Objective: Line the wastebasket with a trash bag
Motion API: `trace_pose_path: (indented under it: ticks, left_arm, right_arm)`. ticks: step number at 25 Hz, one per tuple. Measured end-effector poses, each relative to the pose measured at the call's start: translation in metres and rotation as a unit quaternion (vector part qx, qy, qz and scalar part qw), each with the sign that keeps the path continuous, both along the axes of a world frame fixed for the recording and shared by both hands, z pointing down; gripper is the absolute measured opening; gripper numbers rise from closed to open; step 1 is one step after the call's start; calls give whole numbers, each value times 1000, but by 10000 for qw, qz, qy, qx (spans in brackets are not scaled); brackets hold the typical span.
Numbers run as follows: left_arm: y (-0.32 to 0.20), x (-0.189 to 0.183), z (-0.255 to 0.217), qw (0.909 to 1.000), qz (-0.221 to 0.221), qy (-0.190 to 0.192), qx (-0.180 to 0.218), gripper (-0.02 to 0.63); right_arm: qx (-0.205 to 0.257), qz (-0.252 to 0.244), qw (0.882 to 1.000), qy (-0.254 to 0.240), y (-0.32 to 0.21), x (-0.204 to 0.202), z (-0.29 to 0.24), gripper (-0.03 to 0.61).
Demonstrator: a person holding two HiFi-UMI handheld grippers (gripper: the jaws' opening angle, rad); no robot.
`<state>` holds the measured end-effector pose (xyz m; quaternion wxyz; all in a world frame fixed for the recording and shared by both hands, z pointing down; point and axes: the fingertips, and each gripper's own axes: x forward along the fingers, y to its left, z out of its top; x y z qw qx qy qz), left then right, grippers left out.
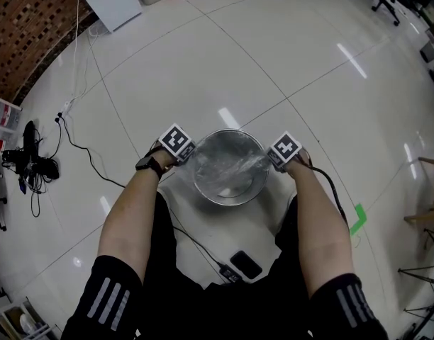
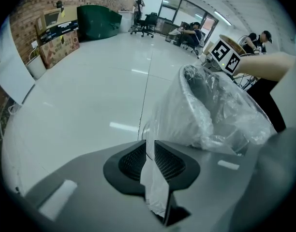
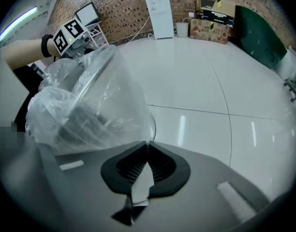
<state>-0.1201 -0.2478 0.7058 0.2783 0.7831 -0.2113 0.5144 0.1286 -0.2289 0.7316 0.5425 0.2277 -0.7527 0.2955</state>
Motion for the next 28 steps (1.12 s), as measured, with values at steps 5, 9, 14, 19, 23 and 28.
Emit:
trace_pose_path:
  ticks: [5,9,14,19,23,28]
  left_arm:
    - [-10,-16,-11,9995,-188,-25,270,117]
    - [-20,-39,-29,9966,-675,154,443,137]
    - [-19,-55,-61,9929,-907,165,753,137]
    - [4,-21,-112,9928,-8,99,1190,137]
    - [49,19,-140,9888,896,-11,1190,137]
    - [97,39,-155,9846,1323,-167,1128,137]
  right_arm:
    - [284,214,9986,-392,-11,2,-13,105]
    - [454,424,9963,-591,-17,10,-32,118]
    - [123,632,9922,-1069,1,13,-44,131]
    - [430,690,9920,-965,7,31,-60,132]
    - [875,330,9903,-1025,8,28,-98,132]
    - [1259,-425,9854,-1060,18,12,-144,132]
